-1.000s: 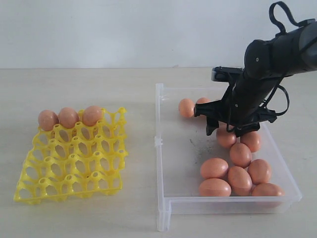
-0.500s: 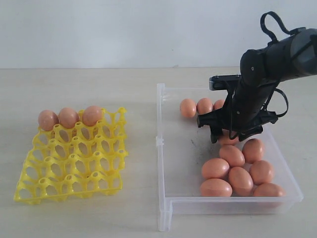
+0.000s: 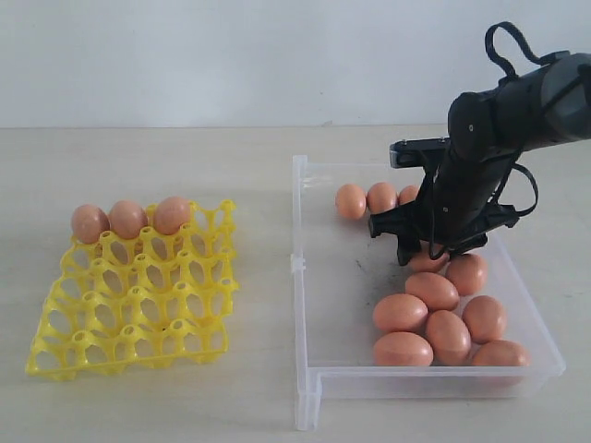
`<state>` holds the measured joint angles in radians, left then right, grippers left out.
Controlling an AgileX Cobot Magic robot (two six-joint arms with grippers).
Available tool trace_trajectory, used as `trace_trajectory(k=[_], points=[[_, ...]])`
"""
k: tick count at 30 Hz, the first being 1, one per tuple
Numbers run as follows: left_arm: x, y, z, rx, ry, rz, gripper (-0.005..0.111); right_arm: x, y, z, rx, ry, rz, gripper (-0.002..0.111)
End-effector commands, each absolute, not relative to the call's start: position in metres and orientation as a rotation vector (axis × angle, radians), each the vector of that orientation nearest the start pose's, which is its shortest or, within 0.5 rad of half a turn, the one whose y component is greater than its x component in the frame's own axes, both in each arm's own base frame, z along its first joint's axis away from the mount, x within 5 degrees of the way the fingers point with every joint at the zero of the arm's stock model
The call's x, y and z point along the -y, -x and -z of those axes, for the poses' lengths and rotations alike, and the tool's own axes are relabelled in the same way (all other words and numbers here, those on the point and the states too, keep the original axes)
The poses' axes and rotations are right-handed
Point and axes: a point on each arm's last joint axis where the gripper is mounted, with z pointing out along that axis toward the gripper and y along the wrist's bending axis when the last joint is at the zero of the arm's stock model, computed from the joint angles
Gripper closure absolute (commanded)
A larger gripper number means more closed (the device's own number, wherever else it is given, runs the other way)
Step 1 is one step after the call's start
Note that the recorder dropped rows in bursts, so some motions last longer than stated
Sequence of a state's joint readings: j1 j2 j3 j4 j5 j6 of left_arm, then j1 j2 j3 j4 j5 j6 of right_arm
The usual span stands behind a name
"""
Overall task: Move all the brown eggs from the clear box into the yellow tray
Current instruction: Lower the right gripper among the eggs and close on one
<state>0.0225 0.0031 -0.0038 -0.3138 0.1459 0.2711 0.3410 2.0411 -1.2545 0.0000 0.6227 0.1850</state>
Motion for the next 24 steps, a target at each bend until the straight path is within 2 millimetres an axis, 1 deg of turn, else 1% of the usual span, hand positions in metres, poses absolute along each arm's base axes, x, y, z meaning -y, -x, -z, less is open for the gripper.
trace_trajectory(k=[1,3,4,5,6,7,8,11,15,17,20,24], points=[[0.002,-0.056,-0.202,-1.608,0.024,0.049,0.103,-0.128,-0.368,-0.117,-2.893,0.343,-0.067,0.107],[0.002,-0.056,-0.202,-1.608,0.024,0.049,0.103,-0.129,-0.368,-0.117,-2.887,0.391,-0.068,0.100],[0.002,-0.056,-0.202,-1.608,0.024,0.049,0.103,-0.129,-0.368,-0.117,-2.888,0.390,-0.078,0.086],[0.002,-0.056,-0.202,-1.608,0.024,0.049,0.103,-0.130,-0.368,-0.117,-2.887,0.386,-0.082,0.078],[0.002,-0.056,-0.202,-1.608,0.024,0.049,0.103,-0.130,-0.368,-0.117,-2.890,0.375,-0.092,0.058],[0.002,-0.056,-0.202,-1.608,0.024,0.049,0.103,-0.131,-0.368,-0.117,-2.892,0.363,-0.100,0.050],[0.002,-0.056,-0.202,-1.608,0.024,0.049,0.103,-0.131,-0.368,-0.117,-2.899,0.299,-0.116,0.040],[0.002,-0.056,-0.202,-1.608,0.024,0.049,0.103,-0.131,-0.365,-0.117,-2.933,0.252,-0.121,0.045],[0.002,-0.056,-0.202,-1.608,0.024,0.049,0.103,-0.130,-0.361,-0.117,-2.991,0.223,-0.108,0.045],[0.002,-0.056,-0.202,-1.608,0.024,0.049,0.103,-0.131,-0.364,-0.124,-3.011,0.205,-0.105,0.045],[0.002,-0.056,-0.202,-1.608,0.024,0.049,0.103,-0.136,-0.370,-0.142,-3.062,0.180,-0.132,0.045],[0.002,-0.056,-0.202,-1.608,0.024,0.049,0.103,-0.138,-0.366,-0.145,-3.112,0.184,-0.112,0.045]])
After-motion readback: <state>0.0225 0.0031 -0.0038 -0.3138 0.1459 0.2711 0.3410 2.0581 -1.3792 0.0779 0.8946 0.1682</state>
